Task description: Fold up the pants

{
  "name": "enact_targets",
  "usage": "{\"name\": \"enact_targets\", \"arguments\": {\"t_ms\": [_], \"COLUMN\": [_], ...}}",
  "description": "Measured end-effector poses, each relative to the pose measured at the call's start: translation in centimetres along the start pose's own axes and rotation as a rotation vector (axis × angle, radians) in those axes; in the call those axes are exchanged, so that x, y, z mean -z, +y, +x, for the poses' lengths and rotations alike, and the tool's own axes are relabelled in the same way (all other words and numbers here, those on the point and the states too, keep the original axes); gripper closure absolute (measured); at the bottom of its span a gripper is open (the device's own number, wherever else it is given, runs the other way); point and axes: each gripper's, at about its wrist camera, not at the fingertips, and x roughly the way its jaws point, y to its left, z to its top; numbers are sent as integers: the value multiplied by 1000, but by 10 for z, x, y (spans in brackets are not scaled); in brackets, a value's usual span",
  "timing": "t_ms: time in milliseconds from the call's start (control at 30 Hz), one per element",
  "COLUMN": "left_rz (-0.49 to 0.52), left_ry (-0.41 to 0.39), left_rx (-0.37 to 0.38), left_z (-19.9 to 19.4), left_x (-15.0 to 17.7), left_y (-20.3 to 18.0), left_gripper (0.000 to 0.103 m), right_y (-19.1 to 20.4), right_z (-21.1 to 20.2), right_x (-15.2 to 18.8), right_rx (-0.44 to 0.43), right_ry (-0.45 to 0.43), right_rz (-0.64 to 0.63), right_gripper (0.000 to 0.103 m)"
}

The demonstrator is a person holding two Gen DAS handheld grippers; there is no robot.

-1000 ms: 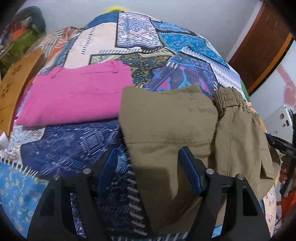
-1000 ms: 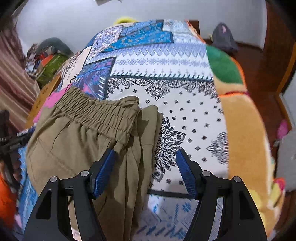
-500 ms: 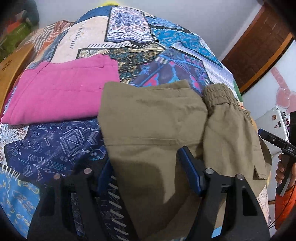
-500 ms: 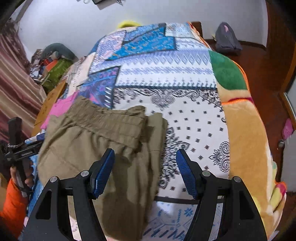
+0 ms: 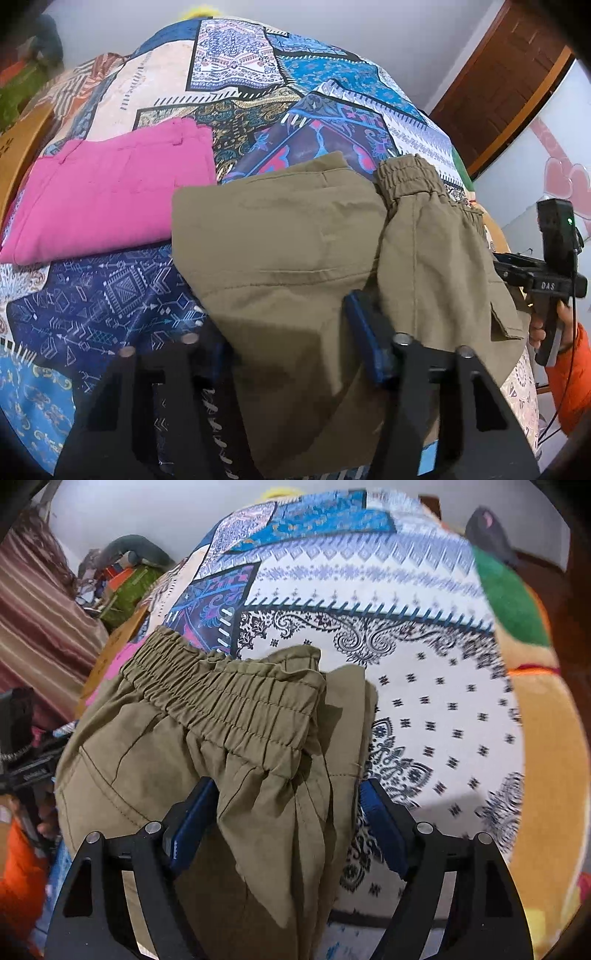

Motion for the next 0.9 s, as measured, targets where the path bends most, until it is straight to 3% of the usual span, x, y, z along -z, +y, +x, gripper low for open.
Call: {"name": "enact_targets", "arguments": {"t_ms": [200, 333, 400, 667, 900], "left_rz": [18, 65, 95, 153, 143], "left_ry": [-21, -74, -104, -188, -285], "left_rx": [-23, -65, -75, -103, -156], "left_z": [-3, -17, -27, -70, -118], "left_x": [-13, -21, -24, -34, -46], "left_y": [-9, -21, -28, -46, -24], "left_gripper": [92, 97, 98, 99, 99], "right_y": [15, 25, 28, 68, 114], "right_z": [-3, -10, -16, -49, -66], "right_x": [-9, -16, -18, -24, -50], "right_rx": [49, 95, 90, 117, 116], "right_ry": [-2, -20, -35, -141, -229], "right_rz": [-87, -136, -138, -215, -282], "right_gripper": [55, 79, 85, 90, 90]}}
